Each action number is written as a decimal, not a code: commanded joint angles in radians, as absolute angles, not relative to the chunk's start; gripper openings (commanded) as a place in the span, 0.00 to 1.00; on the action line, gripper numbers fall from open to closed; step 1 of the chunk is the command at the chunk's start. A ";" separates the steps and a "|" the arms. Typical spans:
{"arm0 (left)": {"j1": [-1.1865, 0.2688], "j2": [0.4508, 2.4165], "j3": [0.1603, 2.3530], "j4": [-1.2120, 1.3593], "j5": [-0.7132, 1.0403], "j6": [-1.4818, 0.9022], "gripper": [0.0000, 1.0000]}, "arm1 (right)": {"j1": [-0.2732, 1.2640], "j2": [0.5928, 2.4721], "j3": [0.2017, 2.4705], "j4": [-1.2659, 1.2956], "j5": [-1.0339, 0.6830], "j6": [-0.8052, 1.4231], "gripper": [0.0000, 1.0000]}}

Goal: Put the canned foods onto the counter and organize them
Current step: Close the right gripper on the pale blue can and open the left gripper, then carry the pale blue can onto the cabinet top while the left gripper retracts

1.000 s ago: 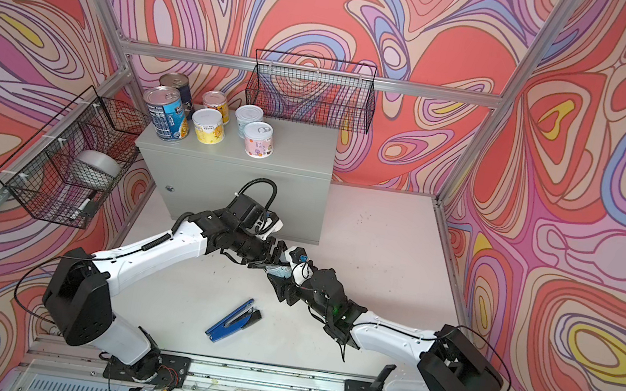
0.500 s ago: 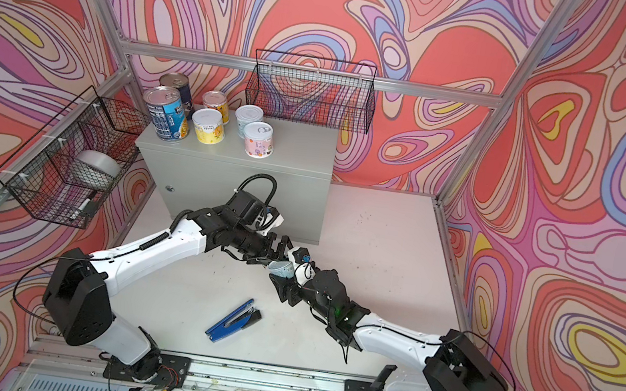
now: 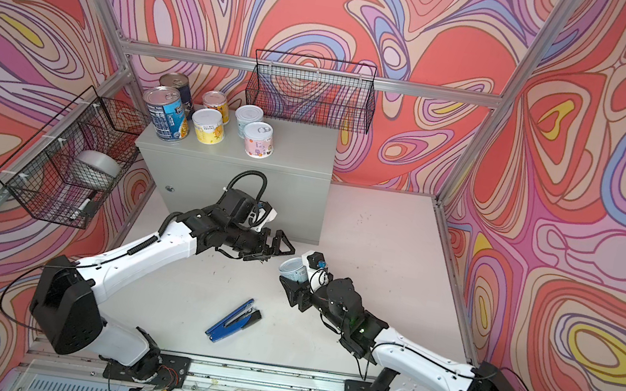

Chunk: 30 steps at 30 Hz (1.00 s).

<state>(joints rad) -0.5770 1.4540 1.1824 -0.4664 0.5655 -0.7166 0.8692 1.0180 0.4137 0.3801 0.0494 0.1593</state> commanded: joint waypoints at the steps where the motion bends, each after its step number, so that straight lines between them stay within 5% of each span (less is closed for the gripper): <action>1: -0.562 1.392 1.124 -0.374 0.533 -0.757 1.00 | 0.867 0.948 0.424 0.340 0.093 0.184 0.57; 16: -0.552 0.987 0.846 -0.295 0.197 -0.811 1.00 | 0.868 0.720 0.557 0.095 0.171 0.263 0.57; 30: -0.552 0.707 0.721 -0.448 0.035 -0.792 1.00 | 0.867 0.969 0.996 0.065 0.217 0.138 0.59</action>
<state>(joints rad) -0.5564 0.7380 0.7467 -0.3904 0.0914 -0.8078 0.8692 0.9215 0.9028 -0.0101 0.1833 0.1848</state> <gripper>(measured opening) 0.999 0.759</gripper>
